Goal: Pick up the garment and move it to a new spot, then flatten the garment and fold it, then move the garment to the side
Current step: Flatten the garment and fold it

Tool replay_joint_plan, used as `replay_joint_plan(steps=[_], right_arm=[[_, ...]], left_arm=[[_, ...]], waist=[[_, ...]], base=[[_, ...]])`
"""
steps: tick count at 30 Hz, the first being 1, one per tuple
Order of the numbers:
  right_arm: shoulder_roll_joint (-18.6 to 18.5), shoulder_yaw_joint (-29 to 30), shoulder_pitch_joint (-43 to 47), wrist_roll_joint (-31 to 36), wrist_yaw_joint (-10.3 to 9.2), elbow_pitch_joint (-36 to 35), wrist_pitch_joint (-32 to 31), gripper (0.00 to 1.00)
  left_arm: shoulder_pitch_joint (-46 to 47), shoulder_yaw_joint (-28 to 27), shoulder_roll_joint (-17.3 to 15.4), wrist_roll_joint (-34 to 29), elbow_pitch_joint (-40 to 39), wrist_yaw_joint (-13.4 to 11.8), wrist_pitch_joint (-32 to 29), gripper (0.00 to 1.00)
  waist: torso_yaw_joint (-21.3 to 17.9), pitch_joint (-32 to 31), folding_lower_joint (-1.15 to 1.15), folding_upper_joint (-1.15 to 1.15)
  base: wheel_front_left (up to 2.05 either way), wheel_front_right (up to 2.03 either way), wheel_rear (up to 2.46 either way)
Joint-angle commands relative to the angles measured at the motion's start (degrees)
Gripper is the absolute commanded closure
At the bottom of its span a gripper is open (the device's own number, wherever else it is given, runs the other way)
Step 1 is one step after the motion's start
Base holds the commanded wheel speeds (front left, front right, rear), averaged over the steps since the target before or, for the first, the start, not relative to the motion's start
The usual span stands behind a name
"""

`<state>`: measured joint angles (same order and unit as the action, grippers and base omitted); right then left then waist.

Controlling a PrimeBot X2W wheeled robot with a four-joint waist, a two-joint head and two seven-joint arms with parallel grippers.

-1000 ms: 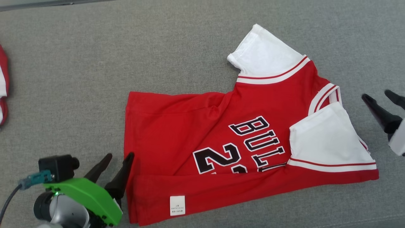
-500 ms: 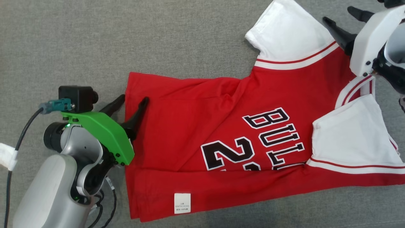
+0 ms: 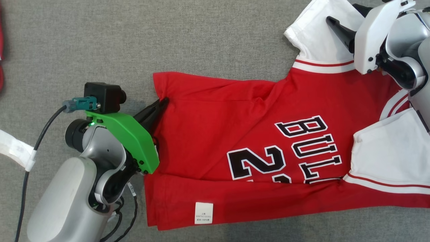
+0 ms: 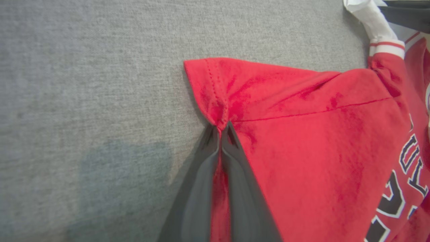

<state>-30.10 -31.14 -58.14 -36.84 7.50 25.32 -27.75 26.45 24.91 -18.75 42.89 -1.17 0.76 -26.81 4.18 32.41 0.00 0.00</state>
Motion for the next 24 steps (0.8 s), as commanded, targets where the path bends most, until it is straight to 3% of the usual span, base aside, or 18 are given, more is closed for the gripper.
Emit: replay_joint_plan(steps=[1, 2, 5, 7, 9, 10, 24], right_arm=[[-0.2, -0.3, -0.8, -0.4, -0.02, 0.5, 0.4, 0.0], [-0.1, -0.8, -1.1, -0.6, -0.02, 1.1, 0.7, 0.0], [0.3, -2.4, -1.9, -1.0, -0.02, 2.5, 1.6, 0.35], [0.4, -3.1, -2.6, -1.2, -0.03, 3.4, 2.7, 0.37], [0.5, -4.0, -3.2, -1.4, -0.03, 4.3, 3.9, 0.63], [0.6, -4.5, -3.4, -1.7, -0.03, 4.6, 4.3, 1.0], [-3.1, -6.7, -6.4, -8.6, -0.03, 5.2, 13.5, 1.0]], left_arm=[[0.1, 0.6, 0.4, 0.4, 0.3, 0.2, -0.7, 1.0], [0.4, 0.5, 0.5, 0.6, 0.1, 0.2, -0.7, 1.0], [1.3, -0.1, 0.6, 0.8, -0.4, -0.3, -0.5, 1.0], [1.7, -0.7, 0.6, 0.8, -0.5, -0.7, 0.1, 1.0], [1.9, -1.2, 0.7, 1.0, -0.6, -0.8, 0.6, 1.0], [1.9, -1.5, 0.7, 1.1, -0.7, -0.9, 0.9, 1.0], [-0.6, -6.8, -0.5, 2.5, -2.8, -3.9, 4.6, 1.0]], waist=[[0.2, 0.1, 0.0, 0.0], [0.3, 0.2, 0.0, 0.0], [0.6, 0.4, 0.0, 0.0], [0.7, 0.5, 0.0, 0.0], [0.8, 0.5, 0.0, 0.0], [0.8, 0.5, 0.0, 0.0], [-0.4, -1.1, 0.0, 0.0]], base=[[0.0, 0.0, 0.0], [0.0, 0.0, 0.0], [0.0, 0.0, 0.0], [0.0, 0.0, 0.0], [0.0, 0.0, 0.0], [0.0, 0.0, 0.0], [0.0, 0.0, 0.0]])
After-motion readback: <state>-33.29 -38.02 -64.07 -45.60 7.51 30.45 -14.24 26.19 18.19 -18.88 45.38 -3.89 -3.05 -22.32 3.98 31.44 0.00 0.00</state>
